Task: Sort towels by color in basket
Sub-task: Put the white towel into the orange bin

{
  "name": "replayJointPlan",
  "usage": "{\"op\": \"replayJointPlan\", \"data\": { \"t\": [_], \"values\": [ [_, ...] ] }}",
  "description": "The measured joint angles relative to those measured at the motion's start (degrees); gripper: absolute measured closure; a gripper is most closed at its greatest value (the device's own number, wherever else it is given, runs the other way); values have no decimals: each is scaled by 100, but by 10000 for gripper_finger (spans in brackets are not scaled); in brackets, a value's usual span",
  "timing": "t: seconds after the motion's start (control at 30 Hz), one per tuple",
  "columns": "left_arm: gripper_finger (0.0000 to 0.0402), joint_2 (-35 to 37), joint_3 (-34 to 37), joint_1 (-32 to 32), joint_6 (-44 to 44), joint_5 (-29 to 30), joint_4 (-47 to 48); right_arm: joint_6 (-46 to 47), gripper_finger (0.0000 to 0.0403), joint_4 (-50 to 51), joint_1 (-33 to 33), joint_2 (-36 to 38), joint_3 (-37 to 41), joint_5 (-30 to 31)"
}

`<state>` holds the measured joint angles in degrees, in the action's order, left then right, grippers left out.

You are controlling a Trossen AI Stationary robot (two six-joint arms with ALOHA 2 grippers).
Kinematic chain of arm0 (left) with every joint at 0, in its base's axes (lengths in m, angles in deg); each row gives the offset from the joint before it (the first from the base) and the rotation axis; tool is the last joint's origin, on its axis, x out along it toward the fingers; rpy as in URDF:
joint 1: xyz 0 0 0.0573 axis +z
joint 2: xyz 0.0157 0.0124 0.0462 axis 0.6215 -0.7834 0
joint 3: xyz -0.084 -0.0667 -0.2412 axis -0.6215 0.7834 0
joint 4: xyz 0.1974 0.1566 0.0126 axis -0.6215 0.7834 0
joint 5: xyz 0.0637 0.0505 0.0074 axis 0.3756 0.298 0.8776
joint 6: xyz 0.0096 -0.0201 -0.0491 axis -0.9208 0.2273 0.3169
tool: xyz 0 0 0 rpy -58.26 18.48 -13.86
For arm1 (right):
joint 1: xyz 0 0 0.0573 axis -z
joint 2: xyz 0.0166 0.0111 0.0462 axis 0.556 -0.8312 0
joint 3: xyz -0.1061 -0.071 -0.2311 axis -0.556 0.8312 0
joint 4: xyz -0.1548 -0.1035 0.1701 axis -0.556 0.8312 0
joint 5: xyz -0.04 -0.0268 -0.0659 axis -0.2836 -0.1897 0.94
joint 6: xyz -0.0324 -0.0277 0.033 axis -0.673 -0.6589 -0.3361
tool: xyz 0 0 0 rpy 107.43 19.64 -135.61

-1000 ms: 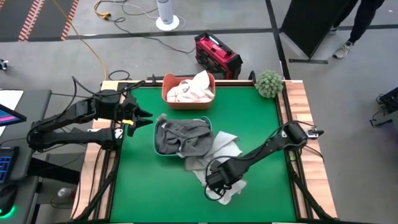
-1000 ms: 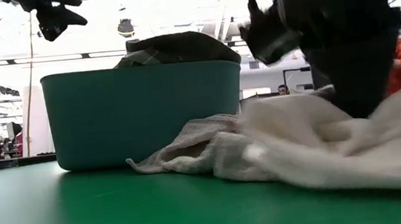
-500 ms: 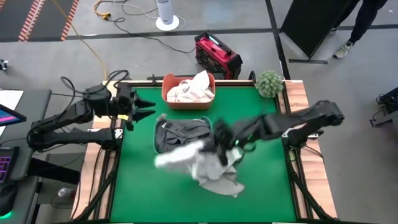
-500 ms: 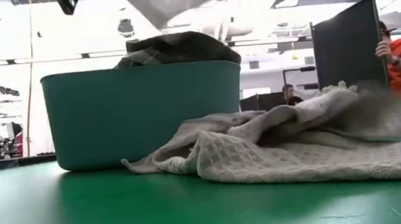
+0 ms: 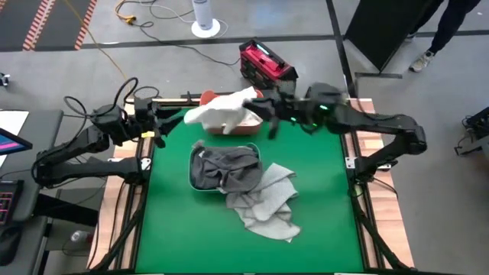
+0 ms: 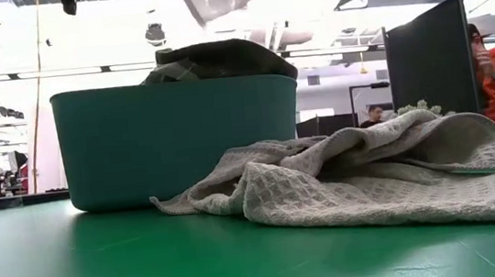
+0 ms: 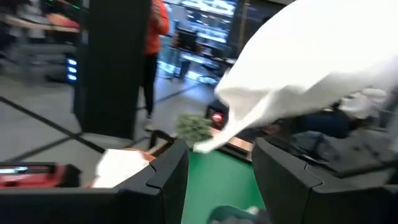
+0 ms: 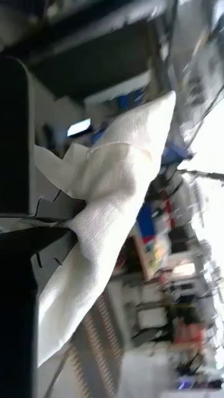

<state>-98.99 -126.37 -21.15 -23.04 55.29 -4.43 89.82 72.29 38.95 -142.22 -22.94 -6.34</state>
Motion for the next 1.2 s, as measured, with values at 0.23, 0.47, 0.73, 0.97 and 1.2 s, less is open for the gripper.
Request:
{"op": "replayJointPlan", "data": {
  "t": [0.23,0.47,0.73,0.97,1.2],
  "values": [
    [235,-99,0,0,-219,839,11,697,371,-5,1243,-903,4,-568],
    [235,-434,0,1,-287,1421,8,1653,371,705,2210,-1850,4,-1106],
    [235,-827,0,1,-256,1525,6,1769,371,1931,2626,-2613,7,-1542],
    [235,-1099,0,2,-245,1611,0,825,371,2229,2229,-2699,-213,-1413],
    [235,-1179,0,2,-258,1614,-14,731,353,2677,2102,-2699,-481,-527]
  ]
}}
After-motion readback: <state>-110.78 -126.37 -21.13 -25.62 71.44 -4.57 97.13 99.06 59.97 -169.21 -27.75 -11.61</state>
